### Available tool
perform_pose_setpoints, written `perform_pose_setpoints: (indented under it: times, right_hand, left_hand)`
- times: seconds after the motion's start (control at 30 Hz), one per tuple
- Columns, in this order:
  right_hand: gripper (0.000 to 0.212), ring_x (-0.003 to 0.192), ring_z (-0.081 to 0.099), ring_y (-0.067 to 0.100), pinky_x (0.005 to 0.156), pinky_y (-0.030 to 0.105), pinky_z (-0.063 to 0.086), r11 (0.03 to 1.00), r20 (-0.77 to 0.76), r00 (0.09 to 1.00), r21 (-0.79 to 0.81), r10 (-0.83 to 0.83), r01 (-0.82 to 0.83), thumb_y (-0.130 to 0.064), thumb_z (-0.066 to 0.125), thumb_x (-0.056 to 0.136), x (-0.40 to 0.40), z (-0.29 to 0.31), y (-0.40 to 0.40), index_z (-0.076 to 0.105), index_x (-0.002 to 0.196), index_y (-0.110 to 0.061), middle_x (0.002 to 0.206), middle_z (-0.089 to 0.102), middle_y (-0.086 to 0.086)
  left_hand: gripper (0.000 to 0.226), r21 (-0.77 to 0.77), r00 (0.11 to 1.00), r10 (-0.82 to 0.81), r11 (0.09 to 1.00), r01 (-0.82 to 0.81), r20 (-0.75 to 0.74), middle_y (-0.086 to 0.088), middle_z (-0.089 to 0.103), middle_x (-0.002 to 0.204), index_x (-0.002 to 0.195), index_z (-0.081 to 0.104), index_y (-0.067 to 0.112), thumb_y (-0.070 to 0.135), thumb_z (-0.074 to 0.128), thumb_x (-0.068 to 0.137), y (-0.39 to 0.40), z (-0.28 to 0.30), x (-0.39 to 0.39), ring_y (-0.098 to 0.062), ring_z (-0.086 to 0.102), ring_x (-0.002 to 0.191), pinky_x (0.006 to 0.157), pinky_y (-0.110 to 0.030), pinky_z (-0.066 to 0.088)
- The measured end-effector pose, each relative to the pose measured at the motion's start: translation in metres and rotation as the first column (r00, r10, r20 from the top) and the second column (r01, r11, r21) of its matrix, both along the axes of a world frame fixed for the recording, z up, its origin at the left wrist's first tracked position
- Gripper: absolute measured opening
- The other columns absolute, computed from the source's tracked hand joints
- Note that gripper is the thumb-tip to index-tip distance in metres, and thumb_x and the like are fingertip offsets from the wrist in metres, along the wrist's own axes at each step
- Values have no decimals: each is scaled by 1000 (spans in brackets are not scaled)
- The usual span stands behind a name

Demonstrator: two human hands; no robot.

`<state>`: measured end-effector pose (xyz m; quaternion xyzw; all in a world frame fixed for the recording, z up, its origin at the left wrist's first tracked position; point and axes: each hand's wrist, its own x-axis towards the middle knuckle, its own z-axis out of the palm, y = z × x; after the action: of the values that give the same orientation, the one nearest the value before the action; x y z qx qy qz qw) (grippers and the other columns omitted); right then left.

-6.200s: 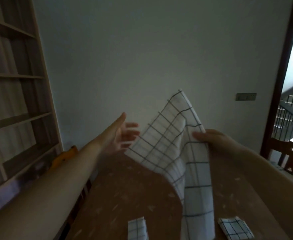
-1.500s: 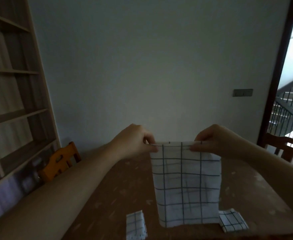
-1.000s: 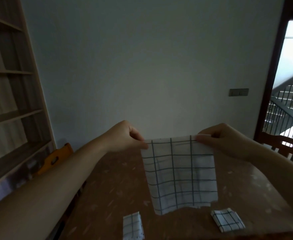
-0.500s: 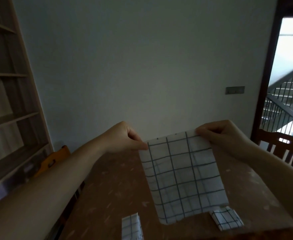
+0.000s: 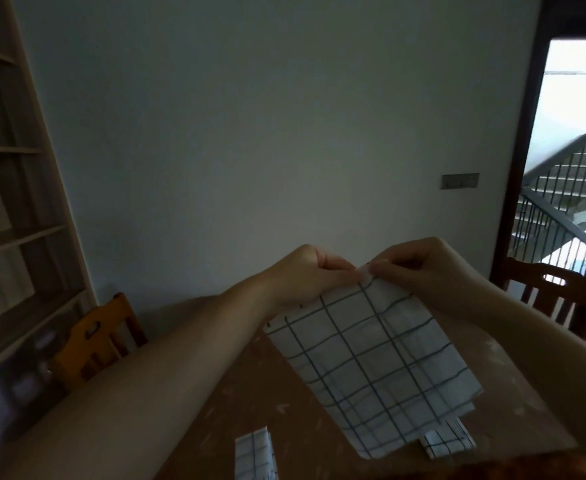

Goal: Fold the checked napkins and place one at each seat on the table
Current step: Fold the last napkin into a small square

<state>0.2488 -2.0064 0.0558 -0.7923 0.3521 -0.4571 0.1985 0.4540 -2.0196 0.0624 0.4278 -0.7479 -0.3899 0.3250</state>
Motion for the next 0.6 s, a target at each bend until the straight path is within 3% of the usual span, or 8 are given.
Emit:
perform_pose_setpoints:
  times: [0.13,0.23,0.37,0.47,0.6]
  right_hand:
    - [12,73,71,5,67,14,52,998,225,974,56,-27,14,-7,74,79,2,-7,4,77,73,-17,76,76,-5]
    - [23,68,69,4,63,13,50,995,324,945,94,-56,27,-5,74,79,2,-9,5,78,66,-24,73,75,-4]
    - [19,67,66,5,64,14,51,990,336,933,96,-127,100,-8,77,77,2,-12,3,76,70,-25,73,75,-4]
    - [21,62,65,6,60,16,52,987,370,920,133,-131,87,-7,80,73,2,-12,3,73,85,-24,68,72,-3]
    - [19,62,66,8,59,17,51,980,280,949,172,-143,96,-17,81,71,1,-12,4,75,87,-25,68,72,-2]
  left_hand:
    - [9,35,993,19,999,-16,-116,-4,76,85,76,80,24,29,74,81,2,-8,-10,-16,70,80,88,-36,56]
    - [10,60,982,13,998,-2,-191,-10,76,93,83,79,19,26,72,83,4,-9,-14,-19,70,85,88,-36,56]
    - [15,6,982,-17,1000,18,-188,-5,77,94,90,78,18,29,68,88,9,-9,-17,-17,71,87,86,-32,56]
    - [18,-62,986,-29,998,19,-167,-5,77,95,99,77,12,25,69,89,9,-13,-19,-17,72,90,89,-32,56]
    - [21,-97,988,-42,995,28,-151,-7,75,105,109,73,7,16,65,92,8,-15,-21,-16,70,100,95,-27,52]
